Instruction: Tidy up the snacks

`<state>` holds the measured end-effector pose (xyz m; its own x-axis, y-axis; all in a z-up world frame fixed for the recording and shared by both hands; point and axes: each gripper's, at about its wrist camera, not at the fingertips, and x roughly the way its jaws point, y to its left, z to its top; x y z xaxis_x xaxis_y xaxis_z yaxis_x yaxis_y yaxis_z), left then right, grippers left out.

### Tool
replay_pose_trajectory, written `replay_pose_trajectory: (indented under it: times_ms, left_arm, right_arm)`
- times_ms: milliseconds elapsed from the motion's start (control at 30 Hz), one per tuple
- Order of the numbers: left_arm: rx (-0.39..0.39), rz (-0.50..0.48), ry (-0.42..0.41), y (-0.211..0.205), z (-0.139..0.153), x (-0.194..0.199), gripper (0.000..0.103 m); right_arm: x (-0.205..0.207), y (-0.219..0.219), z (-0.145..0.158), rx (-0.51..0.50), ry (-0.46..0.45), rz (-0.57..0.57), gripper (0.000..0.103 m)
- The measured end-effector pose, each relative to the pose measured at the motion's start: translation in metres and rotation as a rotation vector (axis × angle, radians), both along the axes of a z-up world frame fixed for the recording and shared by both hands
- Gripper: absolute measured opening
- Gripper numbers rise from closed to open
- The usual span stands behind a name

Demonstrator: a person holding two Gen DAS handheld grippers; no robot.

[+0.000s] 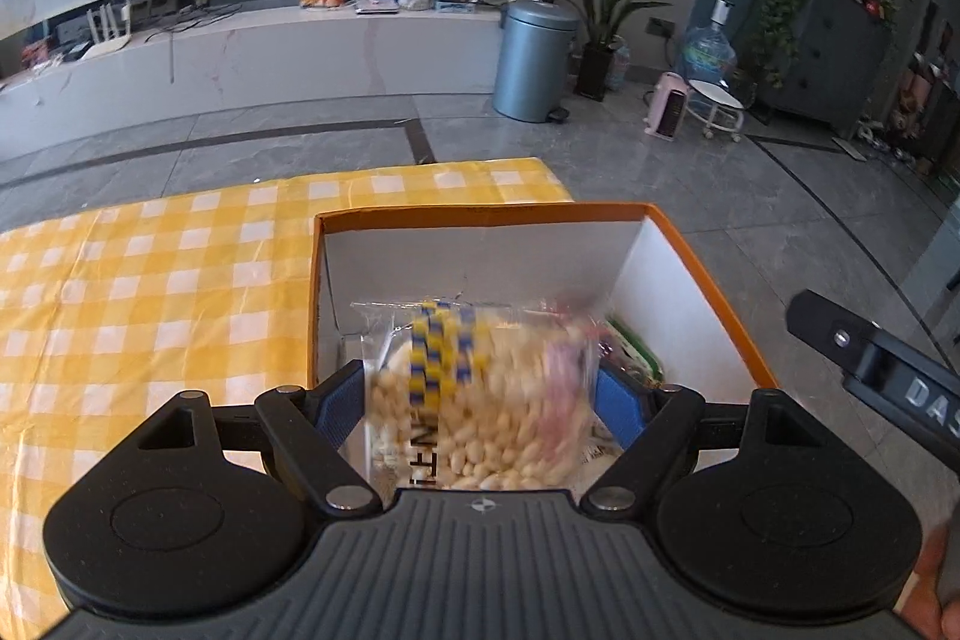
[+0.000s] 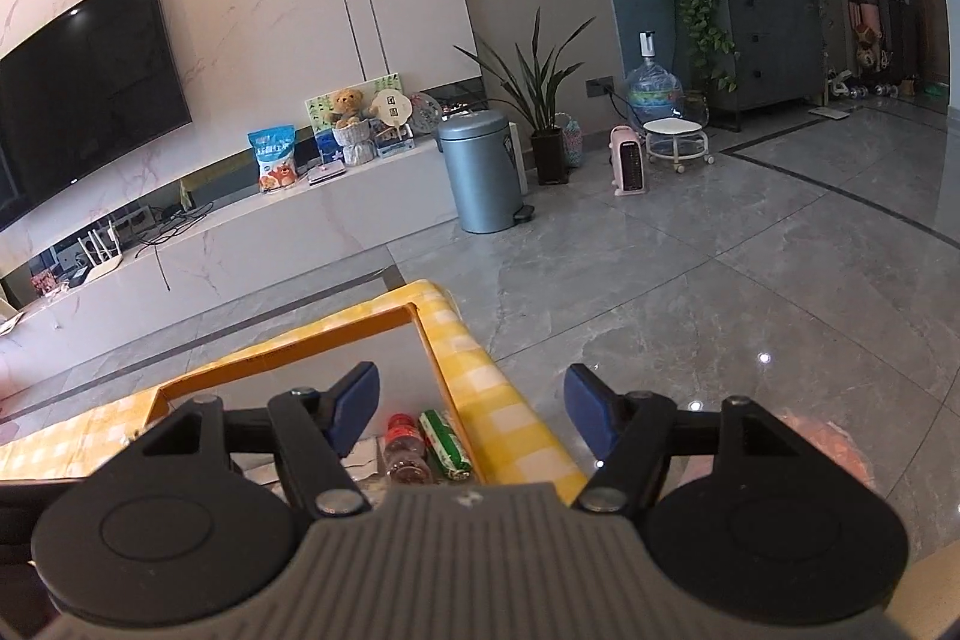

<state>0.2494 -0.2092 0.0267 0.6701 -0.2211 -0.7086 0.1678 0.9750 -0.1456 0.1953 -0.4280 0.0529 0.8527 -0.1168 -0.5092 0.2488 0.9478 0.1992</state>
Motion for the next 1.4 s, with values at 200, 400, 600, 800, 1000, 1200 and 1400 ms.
replay_pose_trajectory:
  times_ms: [200, 400, 600, 800, 1000, 1200, 1400]
  left_arm:
    - [-0.004, 0.002, 0.011, 0.004, 0.001, -0.001, 0.094]
    - [0.003, 0.001, -0.014, 0.01, 0.017, -0.006, 0.095]
    - [0.053, -0.163, -0.046, 0.016, 0.04, -0.012, 0.096]
    - [-0.035, -0.284, -0.014, 0.012, 0.034, -0.007, 0.098]
    - [-0.205, -0.245, -0.122, 0.031, 0.016, -0.006, 0.103]
    - [-0.101, -0.196, -0.184, 0.027, 0.019, -0.011, 0.103]
    - [0.059, -0.181, -0.324, 0.021, 0.03, -0.042, 0.103]
  right_arm:
    - [0.0, -0.001, -0.001, -0.004, 0.01, 0.001, 0.067]
    - [-0.001, -0.001, -0.001, -0.004, 0.022, -0.006, 0.067]
    - [-0.004, -0.001, 0.0, -0.008, 0.016, -0.007, 0.067]
    - [-0.002, 0.007, -0.002, -0.014, 0.031, 0.013, 0.067]
    - [-0.001, 0.007, -0.002, -0.011, 0.037, 0.024, 0.067]
    - [0.001, 0.006, -0.001, -0.014, 0.044, 0.025, 0.067]
    - [0.003, 0.014, -0.001, -0.024, 0.067, 0.037, 0.069]
